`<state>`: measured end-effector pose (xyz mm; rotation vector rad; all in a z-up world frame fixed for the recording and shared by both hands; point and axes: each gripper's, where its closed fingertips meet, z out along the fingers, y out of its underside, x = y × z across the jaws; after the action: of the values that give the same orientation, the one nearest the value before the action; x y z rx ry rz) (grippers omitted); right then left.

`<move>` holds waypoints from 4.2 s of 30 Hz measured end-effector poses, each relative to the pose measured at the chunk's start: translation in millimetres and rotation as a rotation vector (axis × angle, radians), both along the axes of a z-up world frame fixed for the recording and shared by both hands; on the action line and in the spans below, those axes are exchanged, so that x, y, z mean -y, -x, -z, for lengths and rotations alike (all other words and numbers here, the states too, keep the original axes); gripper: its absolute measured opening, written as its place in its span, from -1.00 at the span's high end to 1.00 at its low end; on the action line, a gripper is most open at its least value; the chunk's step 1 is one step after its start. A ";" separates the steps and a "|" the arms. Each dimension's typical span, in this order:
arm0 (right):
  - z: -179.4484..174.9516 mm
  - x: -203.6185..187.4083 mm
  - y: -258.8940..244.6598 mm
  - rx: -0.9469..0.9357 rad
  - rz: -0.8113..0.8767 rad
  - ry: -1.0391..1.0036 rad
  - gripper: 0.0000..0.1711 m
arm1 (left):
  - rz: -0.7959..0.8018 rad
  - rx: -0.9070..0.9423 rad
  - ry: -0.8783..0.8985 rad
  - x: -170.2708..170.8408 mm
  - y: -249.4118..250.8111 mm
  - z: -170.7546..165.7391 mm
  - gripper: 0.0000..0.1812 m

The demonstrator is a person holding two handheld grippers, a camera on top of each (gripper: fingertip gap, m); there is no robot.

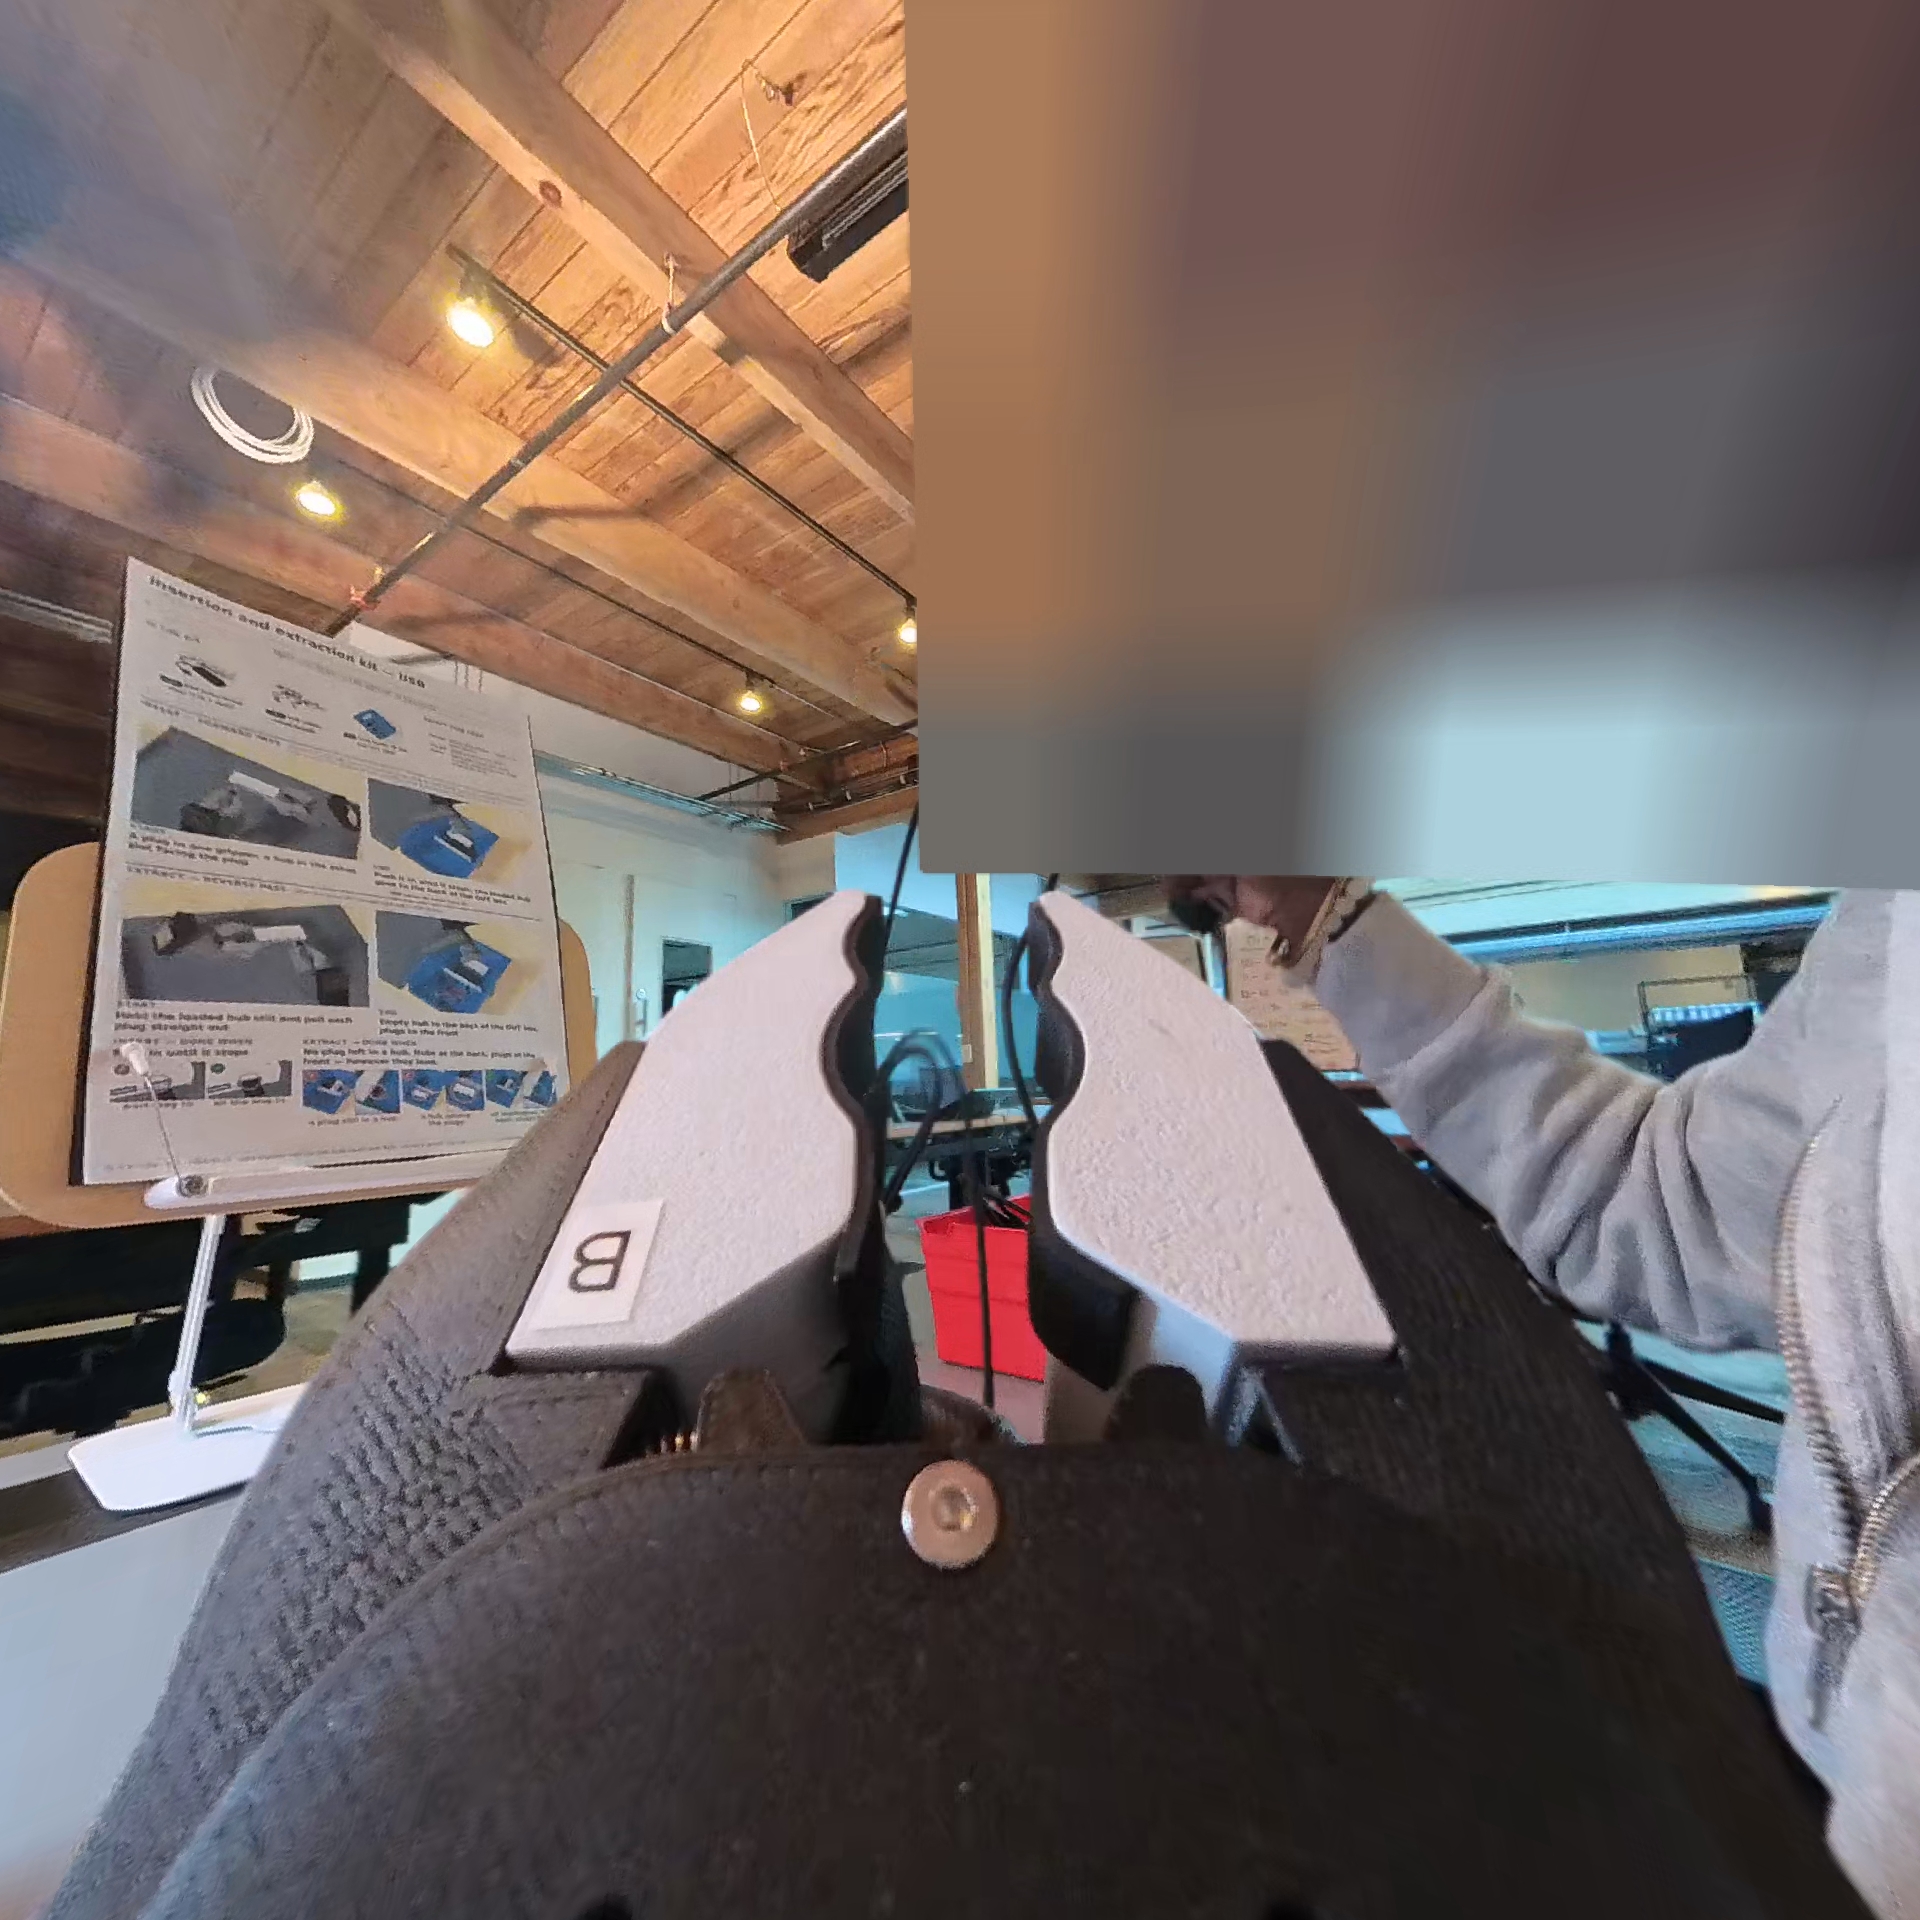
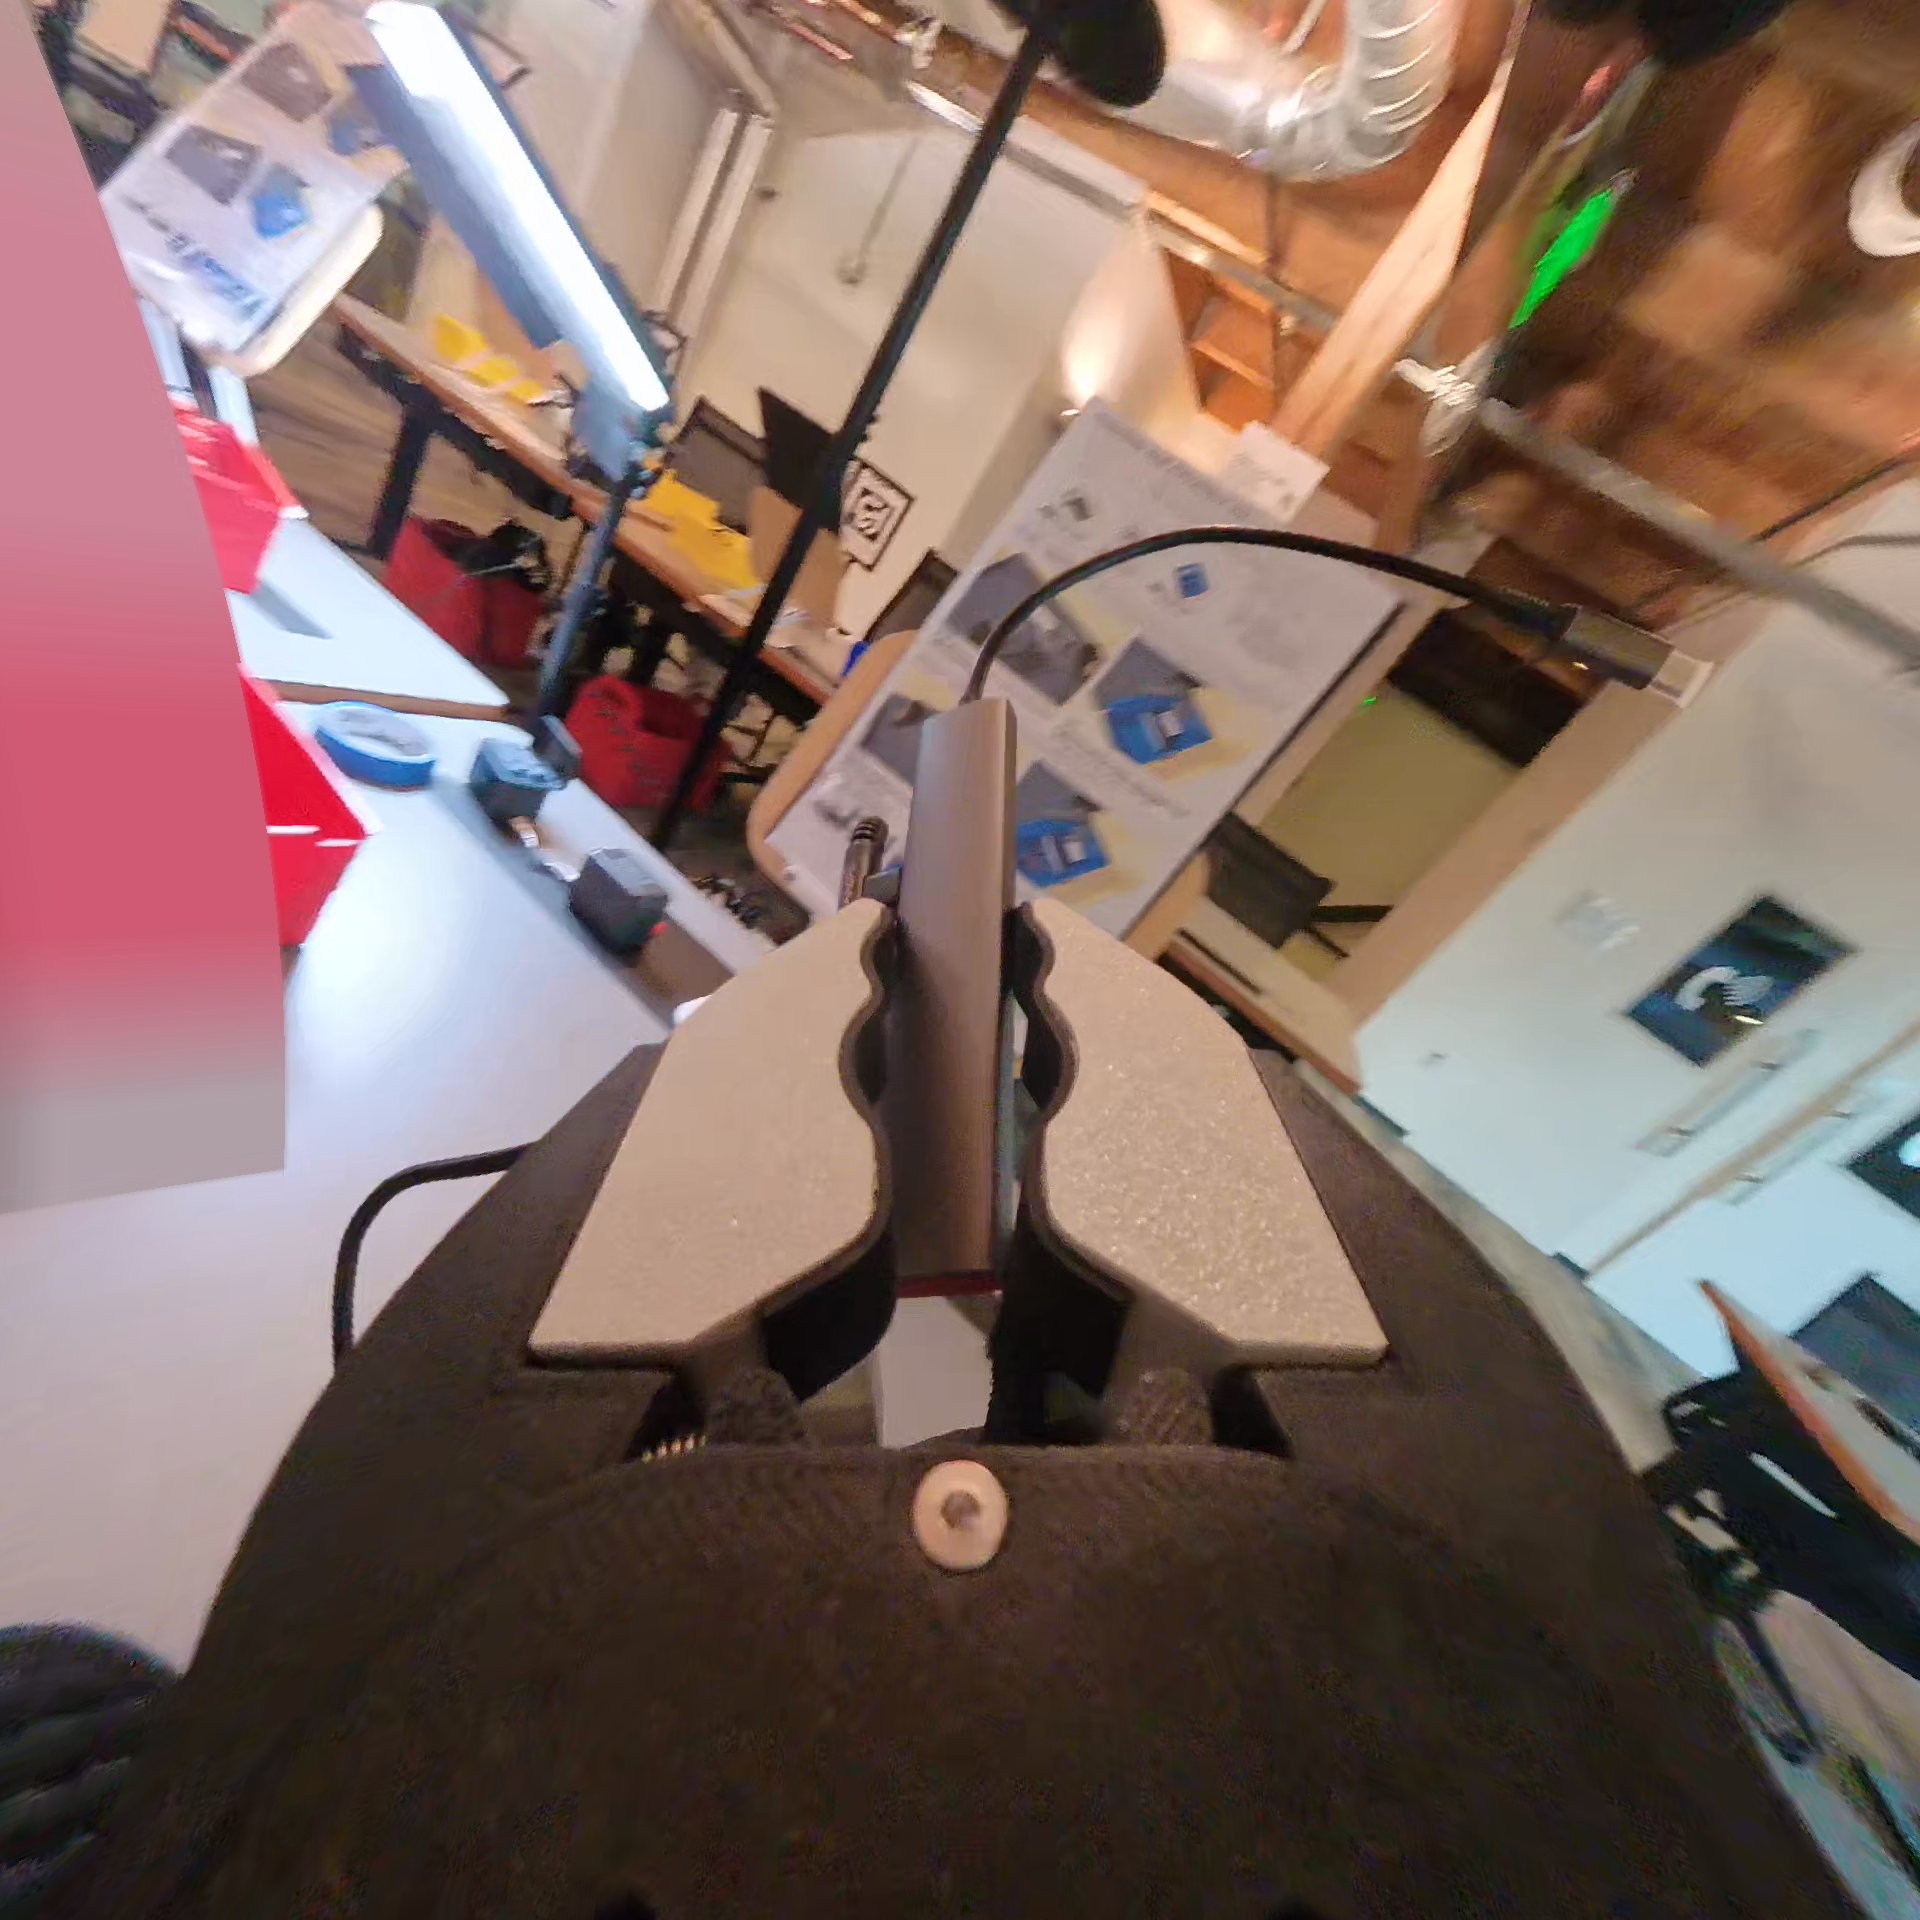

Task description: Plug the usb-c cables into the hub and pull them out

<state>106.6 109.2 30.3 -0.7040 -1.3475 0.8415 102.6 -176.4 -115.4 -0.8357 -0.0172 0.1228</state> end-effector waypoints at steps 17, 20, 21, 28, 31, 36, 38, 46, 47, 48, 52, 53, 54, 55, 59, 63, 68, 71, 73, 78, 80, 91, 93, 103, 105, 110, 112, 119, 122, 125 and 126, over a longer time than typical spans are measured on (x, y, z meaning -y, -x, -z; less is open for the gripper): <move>-69.3 -161.2 -89.2 -0.107 0.302 -0.077 0.75 | -0.013 0.015 0.015 -8.9 0.8 2.9 0.72; -38.3 -174.5 -88.4 -0.096 0.289 -0.057 0.75 | -0.016 0.016 0.025 -11.6 1.2 3.7 0.72; -26.6 -176.9 -87.6 -0.088 0.287 -0.065 0.75 | -0.018 0.016 0.027 -12.1 1.4 3.7 0.72; 79.6 -189.6 -80.1 0.073 0.272 0.038 0.74 | -0.029 0.024 0.034 -10.8 6.1 5.0 0.72; 122.0 -189.3 -82.1 0.146 0.261 0.099 0.74 | -0.034 0.026 0.034 -10.4 7.5 6.0 0.72; 193.9 -187.3 -88.3 0.379 0.275 0.213 0.74 | -0.038 0.029 0.045 -12.2 8.8 8.2 0.72; 233.9 -193.1 -90.8 0.561 0.329 0.195 0.75 | -0.032 0.032 0.045 -13.1 8.4 8.8 0.72; 340.3 -199.1 -91.0 1.070 0.395 0.376 0.74 | -0.048 0.008 0.064 -14.5 5.7 7.4 0.72; 347.4 -200.7 -90.5 1.109 0.407 0.399 0.73 | -0.047 0.010 0.065 -14.2 6.3 7.7 0.72; 354.2 -204.0 -91.6 1.152 0.436 0.406 0.73 | -0.045 0.014 0.066 -14.0 7.2 8.2 0.72; 360.1 -209.4 -89.5 1.178 0.499 0.401 0.73 | -0.028 0.046 0.083 -15.9 12.2 13.3 0.72; 360.3 -209.6 -89.4 1.172 0.505 0.408 0.73 | -0.020 0.057 0.094 -17.3 13.3 15.2 0.72; 360.6 -209.8 -89.2 1.163 0.509 0.415 0.73 | -0.010 0.066 0.109 -18.8 13.8 17.1 0.72; 361.2 -209.9 -89.2 1.155 0.511 0.422 0.72 | 0.000 0.075 0.129 -20.8 14.3 19.3 0.71; 338.3 -227.9 -85.1 0.943 0.607 0.434 0.46 | 0.001 0.071 0.235 -24.5 15.7 27.1 0.62; 255.9 -251.2 -95.7 0.474 0.714 0.491 0.10 | -0.111 0.077 0.314 -11.1 34.6 30.0 0.53; 146.5 -232.4 -147.9 -0.134 0.602 0.606 -0.04 | -0.369 0.191 0.386 37.5 84.8 33.8 0.45; 135.6 -161.2 -161.8 -0.144 0.305 0.668 -0.04 | -0.561 0.339 0.530 75.5 121.0 55.5 0.40; 147.6 -122.8 -167.6 -0.090 0.229 0.631 -0.15 | -0.679 0.418 0.674 94.9 137.9 76.4 0.39; 222.3 -75.5 -151.7 0.421 0.194 0.487 -0.05 | -0.740 0.526 1.044 106.5 144.0 129.7 0.38; 260.2 -71.5 -150.4 0.646 0.240 0.477 0.03 | -0.729 0.558 1.124 105.5 143.2 145.0 0.38; 339.5 -81.9 -91.2 0.835 0.359 0.489 0.77 | -0.776 0.599 1.100 75.5 162.2 168.1 0.88; 340.7 -89.3 -78.8 0.804 0.412 0.461 0.79 | -0.804 0.579 1.100 67.9 169.9 168.7 0.87; 342.4 -86.9 -30.7 0.871 0.415 0.361 0.75 | -0.939 0.514 1.087 48.2 196.9 170.0 0.85; 342.6 -81.4 -18.3 0.881 0.417 0.329 0.74 | -0.931 0.523 1.065 47.4 197.2 170.0 0.85; 342.8 -63.4 10.4 0.881 0.388 0.308 0.72 | -0.921 0.531 1.042 46.9 197.1 170.1 0.85; 342.7 -54.1 21.3 0.871 0.362 0.315 0.72 | -0.924 0.531 1.038 46.7 197.1 170.1 0.85; 342.1 -8.8 61.1 0.846 0.247 0.327 0.73 | -0.935 0.525 1.032 46.5 197.5 170.2 0.85; 341.8 19.0 79.0 0.848 0.197 0.317 0.73 | -0.929 0.526 1.033 46.5 197.3 171.3 0.84; 341.3 51.6 97.6 0.846 0.153 0.309 0.73 | -0.921 0.526 1.037 46.5 196.8 174.2 0.84; 341.2 62.2 103.2 0.847 0.141 0.312 0.73 | -0.921 0.523 1.034 46.6 196.9 174.6 0.84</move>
<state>3.4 47.0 -310.9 -1.4911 -1.8932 0.6600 -94.3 -222.9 -290.0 -1.8249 -0.9015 0.8238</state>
